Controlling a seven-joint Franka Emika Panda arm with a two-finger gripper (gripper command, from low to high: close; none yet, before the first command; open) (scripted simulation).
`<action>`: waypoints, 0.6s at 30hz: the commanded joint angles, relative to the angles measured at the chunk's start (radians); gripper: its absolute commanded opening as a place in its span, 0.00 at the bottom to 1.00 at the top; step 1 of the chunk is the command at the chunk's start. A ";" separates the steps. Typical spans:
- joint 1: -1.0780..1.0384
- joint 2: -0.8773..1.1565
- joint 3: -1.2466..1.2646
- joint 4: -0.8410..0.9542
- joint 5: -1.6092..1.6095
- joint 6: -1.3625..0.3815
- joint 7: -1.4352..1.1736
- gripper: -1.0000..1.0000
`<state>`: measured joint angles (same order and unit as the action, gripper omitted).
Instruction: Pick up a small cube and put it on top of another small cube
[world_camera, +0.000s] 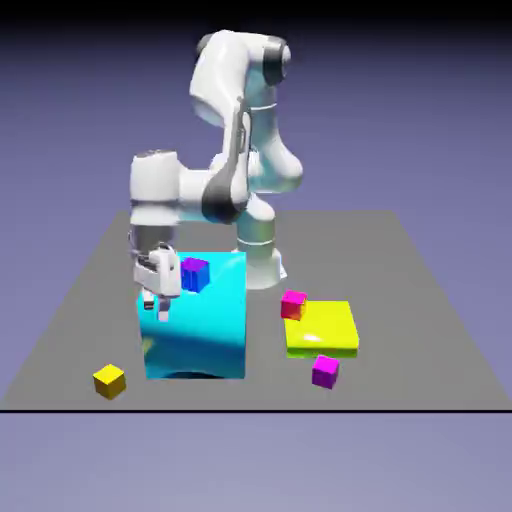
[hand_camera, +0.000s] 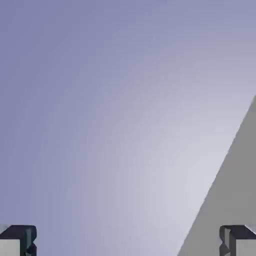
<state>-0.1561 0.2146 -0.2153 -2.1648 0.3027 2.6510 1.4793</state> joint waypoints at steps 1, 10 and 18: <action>-0.012 0.036 -0.008 0.030 0.014 -0.017 0.036 0.50; -0.259 0.351 0.031 0.244 0.179 -0.185 0.380 0.50; -0.548 0.287 0.269 0.108 0.234 -0.195 0.392 0.50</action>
<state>-0.7044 0.5016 0.0536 -2.0566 0.5365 2.4560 1.8715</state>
